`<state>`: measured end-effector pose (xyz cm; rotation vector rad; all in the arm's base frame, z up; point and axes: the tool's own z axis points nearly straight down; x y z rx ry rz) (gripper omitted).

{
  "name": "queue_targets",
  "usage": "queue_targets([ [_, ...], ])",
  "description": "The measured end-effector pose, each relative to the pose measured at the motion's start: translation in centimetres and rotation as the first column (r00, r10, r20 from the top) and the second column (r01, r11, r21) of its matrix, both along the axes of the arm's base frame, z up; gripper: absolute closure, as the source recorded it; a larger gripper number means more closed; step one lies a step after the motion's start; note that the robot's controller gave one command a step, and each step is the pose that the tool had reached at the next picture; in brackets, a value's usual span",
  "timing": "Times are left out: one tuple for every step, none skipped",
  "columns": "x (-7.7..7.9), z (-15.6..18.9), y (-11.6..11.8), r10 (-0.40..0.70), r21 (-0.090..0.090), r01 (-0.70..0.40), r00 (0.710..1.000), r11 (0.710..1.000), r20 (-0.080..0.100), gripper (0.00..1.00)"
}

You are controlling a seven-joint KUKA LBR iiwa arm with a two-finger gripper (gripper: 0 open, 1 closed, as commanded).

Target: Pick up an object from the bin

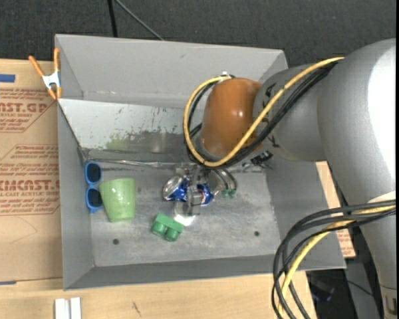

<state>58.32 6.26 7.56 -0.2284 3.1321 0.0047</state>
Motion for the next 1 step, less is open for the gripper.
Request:
queue_targets([
  [-1.45, 13.43, 1.60, 0.009, -0.001, -0.009, 1.000, 1.000, 0.010, 1.00],
])
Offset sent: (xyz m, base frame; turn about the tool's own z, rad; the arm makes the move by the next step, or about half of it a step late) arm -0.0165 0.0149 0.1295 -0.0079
